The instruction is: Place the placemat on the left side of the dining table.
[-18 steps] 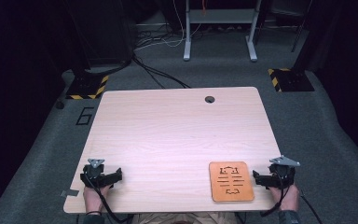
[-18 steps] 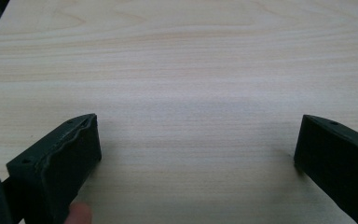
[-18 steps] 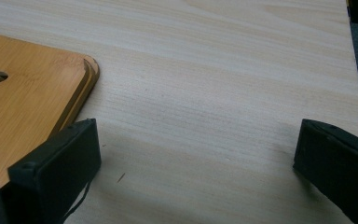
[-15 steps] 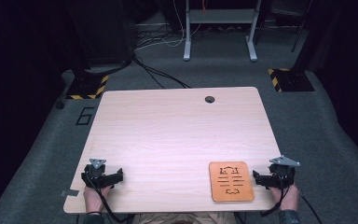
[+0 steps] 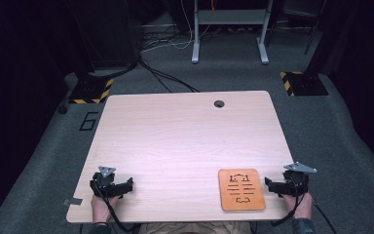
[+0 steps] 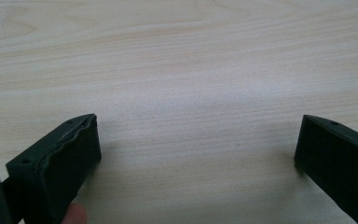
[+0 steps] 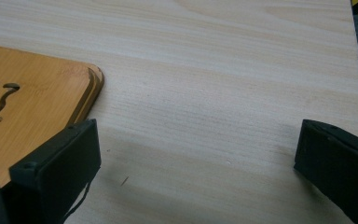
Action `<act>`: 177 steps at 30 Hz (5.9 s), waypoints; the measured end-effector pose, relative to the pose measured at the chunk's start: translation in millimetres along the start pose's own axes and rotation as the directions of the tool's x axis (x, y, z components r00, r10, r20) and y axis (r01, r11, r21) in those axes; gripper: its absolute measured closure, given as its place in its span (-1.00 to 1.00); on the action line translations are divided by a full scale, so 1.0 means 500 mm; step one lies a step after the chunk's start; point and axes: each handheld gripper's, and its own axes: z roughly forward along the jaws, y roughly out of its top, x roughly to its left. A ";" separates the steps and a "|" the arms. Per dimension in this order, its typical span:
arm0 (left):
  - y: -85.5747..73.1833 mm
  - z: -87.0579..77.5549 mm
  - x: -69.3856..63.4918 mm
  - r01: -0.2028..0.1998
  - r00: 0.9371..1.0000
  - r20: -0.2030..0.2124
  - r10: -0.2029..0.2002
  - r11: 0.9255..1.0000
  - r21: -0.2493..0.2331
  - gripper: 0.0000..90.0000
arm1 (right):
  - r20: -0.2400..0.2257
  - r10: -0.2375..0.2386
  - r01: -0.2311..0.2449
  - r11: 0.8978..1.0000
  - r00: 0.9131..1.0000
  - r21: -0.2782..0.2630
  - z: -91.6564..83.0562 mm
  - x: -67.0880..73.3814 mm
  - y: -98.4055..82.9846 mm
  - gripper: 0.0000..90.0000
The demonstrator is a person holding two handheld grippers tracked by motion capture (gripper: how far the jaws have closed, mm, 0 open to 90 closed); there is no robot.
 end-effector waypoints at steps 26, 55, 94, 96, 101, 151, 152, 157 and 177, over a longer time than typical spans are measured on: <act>0.001 0.001 0.000 -0.001 1.000 0.005 0.001 1.000 -0.001 -1.00 | -0.087 -0.063 0.061 0.998 0.994 -0.029 -0.022 0.050 0.013 -0.99; 0.001 0.001 0.000 -0.001 1.000 0.005 0.001 1.000 -0.001 -1.00 | -0.139 -0.089 0.093 0.995 0.986 0.022 -0.002 0.076 0.005 -1.00; 0.000 0.000 0.000 0.001 1.000 0.004 -0.001 1.000 0.001 -1.00 | -0.078 -0.044 0.047 0.998 0.996 0.031 -0.024 0.003 -0.015 -1.00; 0.000 0.000 0.000 0.001 1.000 0.004 -0.001 1.000 0.001 -1.00 | -0.070 -0.043 0.045 0.999 0.997 0.031 -0.026 -0.002 -0.017 -1.00; 0.001 0.001 0.000 0.001 1.000 0.004 -0.001 1.000 -0.001 -1.00 | -0.068 -0.042 0.043 0.999 0.997 0.025 -0.026 -0.002 -0.018 -1.00; 0.105 -0.032 -0.252 -0.175 0.899 0.402 0.172 0.984 -0.031 -1.00 | -0.050 -0.020 0.020 1.000 0.999 0.008 -0.025 0.001 -0.021 -1.00; 0.108 -0.031 -0.258 -0.178 0.896 0.409 0.173 0.984 -0.028 -1.00 | -0.052 -0.019 0.020 1.000 0.998 0.008 -0.025 0.001 -0.021 -1.00; 0.119 -0.023 -0.293 -0.210 0.880 0.433 0.195 0.977 -0.014 -1.00 | -0.051 -0.018 0.019 1.000 0.999 0.007 -0.025 0.001 -0.021 -1.00; 0.147 0.007 -0.420 -0.311 0.797 0.543 0.266 0.950 -0.009 -1.00 | -0.045 -0.017 0.017 1.000 0.999 0.003 -0.025 0.001 -0.022 -1.00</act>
